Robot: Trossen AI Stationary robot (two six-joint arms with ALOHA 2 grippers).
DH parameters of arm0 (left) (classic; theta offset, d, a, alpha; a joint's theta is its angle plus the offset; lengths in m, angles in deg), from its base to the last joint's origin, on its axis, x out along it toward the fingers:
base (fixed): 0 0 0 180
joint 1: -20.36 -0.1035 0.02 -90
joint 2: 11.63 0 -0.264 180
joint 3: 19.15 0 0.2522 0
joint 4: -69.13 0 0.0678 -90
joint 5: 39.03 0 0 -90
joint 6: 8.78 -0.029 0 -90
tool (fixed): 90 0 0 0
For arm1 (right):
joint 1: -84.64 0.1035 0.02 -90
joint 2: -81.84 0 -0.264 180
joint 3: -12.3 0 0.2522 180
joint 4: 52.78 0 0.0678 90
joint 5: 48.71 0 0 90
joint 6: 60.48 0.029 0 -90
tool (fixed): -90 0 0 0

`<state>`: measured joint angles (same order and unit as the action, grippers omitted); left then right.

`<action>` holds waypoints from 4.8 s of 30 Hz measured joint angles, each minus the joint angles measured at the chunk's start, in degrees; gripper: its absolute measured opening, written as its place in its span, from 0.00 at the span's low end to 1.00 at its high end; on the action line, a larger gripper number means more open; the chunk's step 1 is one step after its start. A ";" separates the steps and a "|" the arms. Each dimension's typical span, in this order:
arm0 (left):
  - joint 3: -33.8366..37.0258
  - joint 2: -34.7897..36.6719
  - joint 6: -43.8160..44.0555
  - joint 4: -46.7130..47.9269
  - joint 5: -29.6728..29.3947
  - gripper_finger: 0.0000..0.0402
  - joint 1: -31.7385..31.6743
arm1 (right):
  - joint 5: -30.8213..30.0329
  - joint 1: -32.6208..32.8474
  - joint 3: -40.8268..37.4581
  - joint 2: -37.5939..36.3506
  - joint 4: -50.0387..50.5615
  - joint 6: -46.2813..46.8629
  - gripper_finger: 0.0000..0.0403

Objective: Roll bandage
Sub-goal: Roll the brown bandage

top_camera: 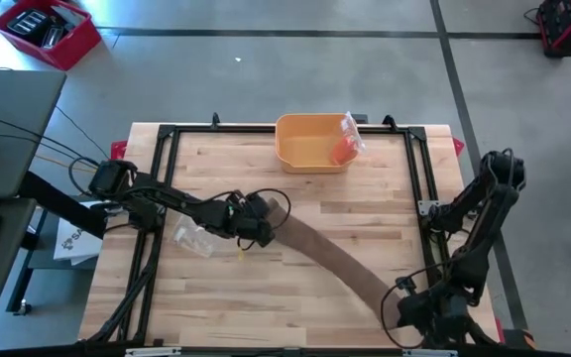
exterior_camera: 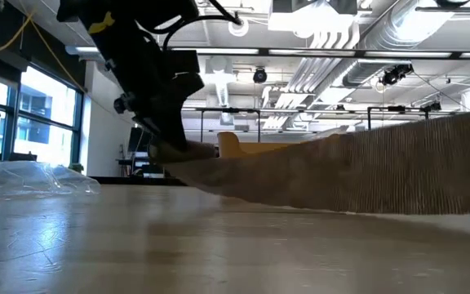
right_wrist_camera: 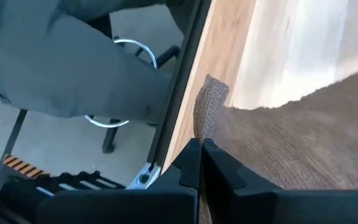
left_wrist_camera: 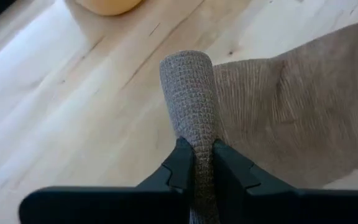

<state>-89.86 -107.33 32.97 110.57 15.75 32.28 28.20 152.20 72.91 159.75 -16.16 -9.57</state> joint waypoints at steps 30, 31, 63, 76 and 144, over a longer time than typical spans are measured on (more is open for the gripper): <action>-0.11 0.09 0.12 9.75 -7.52 0.09 -0.93 | 8.30 -9.23 -0.16 9.32 1.27 -17.18 0.00; -0.11 0.11 0.91 11.23 -7.78 0.09 -1.24 | 7.62 -9.76 -0.85 9.28 -0.46 -18.27 0.00; -0.02 0.15 -12.00 8.03 -7.34 0.09 -3.31 | 18.05 -11.16 -10.49 8.89 -13.90 -9.78 0.06; 0.02 0.15 -12.45 6.43 -8.16 0.09 1.17 | 8.75 -20.32 -7.10 -12.64 6.50 -19.16 0.37; 0.04 0.09 -43.38 -19.08 -12.70 0.09 14.72 | 8.53 -56.44 -12.37 20.69 -74.70 -37.88 0.56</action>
<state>-89.82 -107.25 -10.41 91.49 3.05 47.00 36.73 95.76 60.54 180.43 -90.85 -47.44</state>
